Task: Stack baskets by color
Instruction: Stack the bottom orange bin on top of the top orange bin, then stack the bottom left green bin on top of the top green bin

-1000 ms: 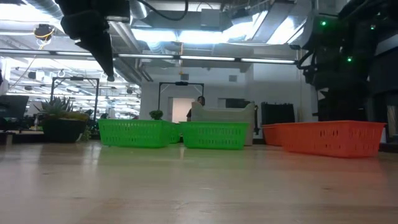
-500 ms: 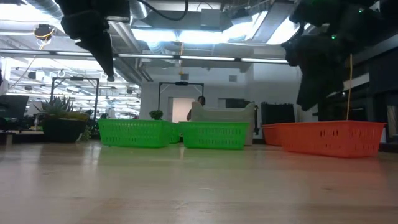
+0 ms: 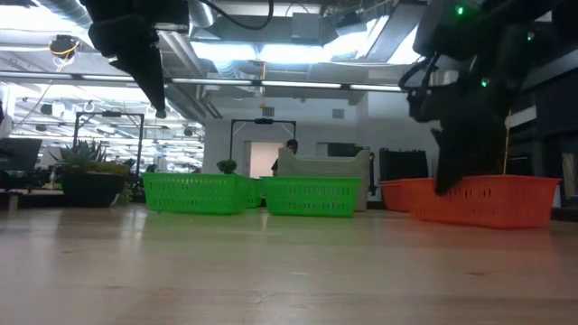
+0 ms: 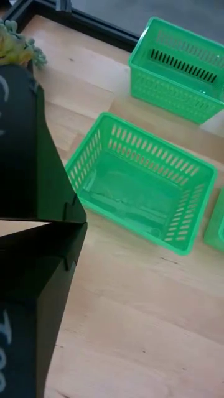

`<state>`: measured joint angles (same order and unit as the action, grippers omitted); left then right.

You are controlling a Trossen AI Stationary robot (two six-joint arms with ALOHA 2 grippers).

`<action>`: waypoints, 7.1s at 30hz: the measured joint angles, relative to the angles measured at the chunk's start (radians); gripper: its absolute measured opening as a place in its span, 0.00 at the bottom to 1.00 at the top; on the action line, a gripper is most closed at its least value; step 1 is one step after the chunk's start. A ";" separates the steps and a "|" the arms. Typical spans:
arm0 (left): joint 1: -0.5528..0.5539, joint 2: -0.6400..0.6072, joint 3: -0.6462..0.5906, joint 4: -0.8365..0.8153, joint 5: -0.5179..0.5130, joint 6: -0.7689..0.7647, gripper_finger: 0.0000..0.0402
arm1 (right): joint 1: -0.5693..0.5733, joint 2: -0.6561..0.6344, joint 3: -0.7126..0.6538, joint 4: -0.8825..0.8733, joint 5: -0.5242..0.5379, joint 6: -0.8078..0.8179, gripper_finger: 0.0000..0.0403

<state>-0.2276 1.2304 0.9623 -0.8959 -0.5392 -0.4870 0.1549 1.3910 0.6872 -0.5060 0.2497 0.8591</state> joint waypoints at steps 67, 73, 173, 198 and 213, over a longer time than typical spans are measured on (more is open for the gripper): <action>0.008 0.000 0.001 0.016 -0.029 0.045 0.00 | -0.905 0.279 0.502 -0.414 0.035 -1.703 0.00; 0.008 0.000 0.001 0.019 -0.029 0.045 0.00 | -0.909 0.279 0.502 -0.400 -0.021 -1.710 0.04; 0.798 0.425 0.426 0.048 0.280 1.100 0.00 | -0.352 -0.542 0.150 -0.641 -0.067 -0.431 0.33; 0.861 0.599 0.425 0.179 0.270 1.185 0.05 | -0.352 -0.541 0.151 -0.637 -0.070 -0.475 0.32; 0.829 0.593 0.425 0.173 0.270 1.154 0.18 | -0.352 -0.541 0.151 -0.639 -0.070 -0.476 0.32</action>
<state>0.6015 1.8230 1.3869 -0.7226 -0.2695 0.6673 -0.1974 0.8497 0.8383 -1.1450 0.1795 0.3836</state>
